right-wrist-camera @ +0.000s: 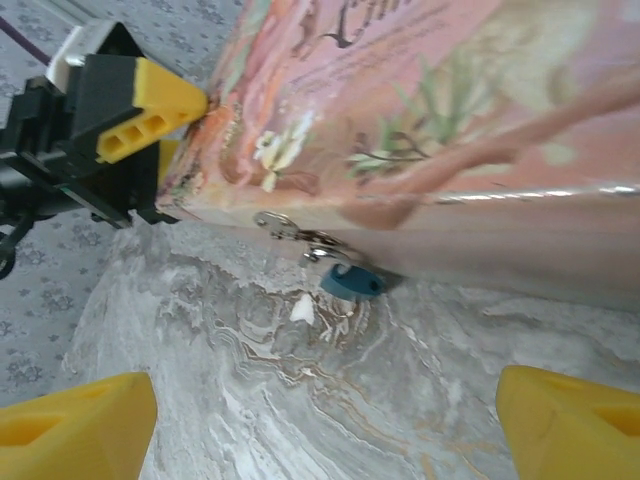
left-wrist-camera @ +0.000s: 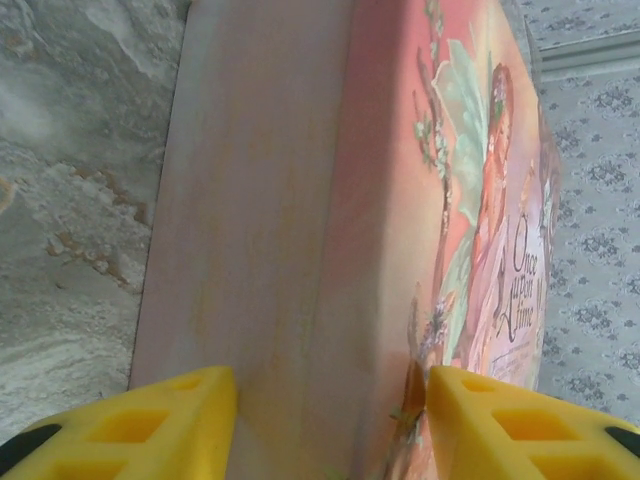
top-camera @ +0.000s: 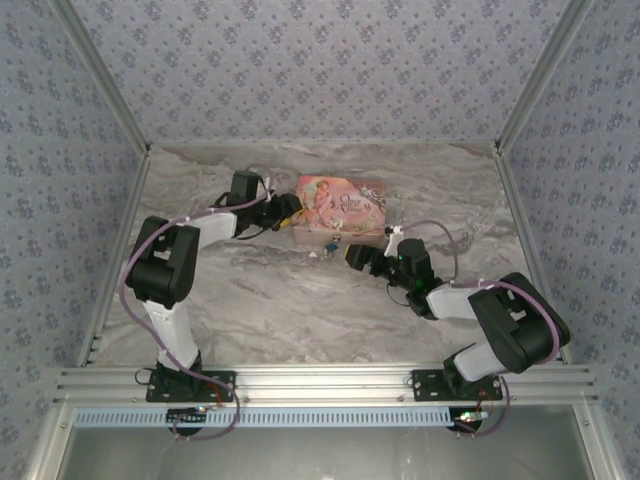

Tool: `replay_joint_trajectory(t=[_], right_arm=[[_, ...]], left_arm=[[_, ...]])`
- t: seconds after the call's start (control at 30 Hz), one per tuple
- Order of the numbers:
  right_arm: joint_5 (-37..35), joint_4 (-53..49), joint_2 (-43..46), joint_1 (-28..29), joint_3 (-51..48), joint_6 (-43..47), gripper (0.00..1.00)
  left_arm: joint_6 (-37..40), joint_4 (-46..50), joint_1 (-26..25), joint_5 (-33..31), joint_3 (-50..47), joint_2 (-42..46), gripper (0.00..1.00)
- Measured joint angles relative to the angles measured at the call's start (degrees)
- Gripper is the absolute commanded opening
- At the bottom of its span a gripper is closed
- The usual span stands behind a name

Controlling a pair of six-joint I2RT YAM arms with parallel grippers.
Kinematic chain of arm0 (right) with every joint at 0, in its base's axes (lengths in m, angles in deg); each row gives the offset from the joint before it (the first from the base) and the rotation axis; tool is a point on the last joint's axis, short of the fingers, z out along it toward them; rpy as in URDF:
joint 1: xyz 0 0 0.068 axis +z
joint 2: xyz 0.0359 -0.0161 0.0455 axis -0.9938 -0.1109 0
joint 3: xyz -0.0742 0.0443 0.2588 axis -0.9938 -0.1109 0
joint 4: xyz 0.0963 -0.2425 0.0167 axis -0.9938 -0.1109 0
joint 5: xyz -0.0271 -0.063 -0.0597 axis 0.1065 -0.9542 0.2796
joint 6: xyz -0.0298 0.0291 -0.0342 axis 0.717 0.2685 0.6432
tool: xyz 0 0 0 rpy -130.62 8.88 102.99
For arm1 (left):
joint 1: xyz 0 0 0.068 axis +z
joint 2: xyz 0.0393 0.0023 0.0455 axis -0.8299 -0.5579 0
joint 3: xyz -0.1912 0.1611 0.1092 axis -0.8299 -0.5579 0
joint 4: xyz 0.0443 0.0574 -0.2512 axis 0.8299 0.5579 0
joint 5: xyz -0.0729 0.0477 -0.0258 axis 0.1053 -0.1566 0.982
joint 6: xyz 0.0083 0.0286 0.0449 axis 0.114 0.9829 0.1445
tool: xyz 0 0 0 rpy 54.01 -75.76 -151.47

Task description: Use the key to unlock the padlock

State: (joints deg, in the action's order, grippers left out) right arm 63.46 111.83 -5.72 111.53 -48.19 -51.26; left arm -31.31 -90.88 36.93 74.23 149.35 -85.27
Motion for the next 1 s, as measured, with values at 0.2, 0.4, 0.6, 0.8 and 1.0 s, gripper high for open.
replay_joint_trajectory(t=[0.2, 0.4, 0.6, 0.8, 1.0], right_arm=[[-0.3, 4.3, -3.9, 1.0, 0.5, 0.6, 0.84], [-0.7, 8.9, -9.7, 1.1, 1.8, 0.4, 0.79], [0.5, 12.7, -14.5, 1.1, 4.3, 0.3, 0.75], [1.3, 13.9, -16.7, 1.1, 5.6, 0.3, 0.73], [2.5, 15.5, -19.3, 1.1, 6.8, 0.1, 0.68]], left_arm=[[-0.9, -3.7, -0.9, -0.4, -3.0, 0.9, 0.49], [-2.0, -6.7, -1.5, -1.2, -5.8, 2.2, 0.49], [-2.6, -7.8, -2.0, -1.9, -7.0, 2.9, 0.49], [-3.2, -7.8, -2.0, -2.1, -7.0, 3.0, 0.49], [-3.7, -7.8, -2.0, -2.3, -7.0, 3.0, 0.49]])
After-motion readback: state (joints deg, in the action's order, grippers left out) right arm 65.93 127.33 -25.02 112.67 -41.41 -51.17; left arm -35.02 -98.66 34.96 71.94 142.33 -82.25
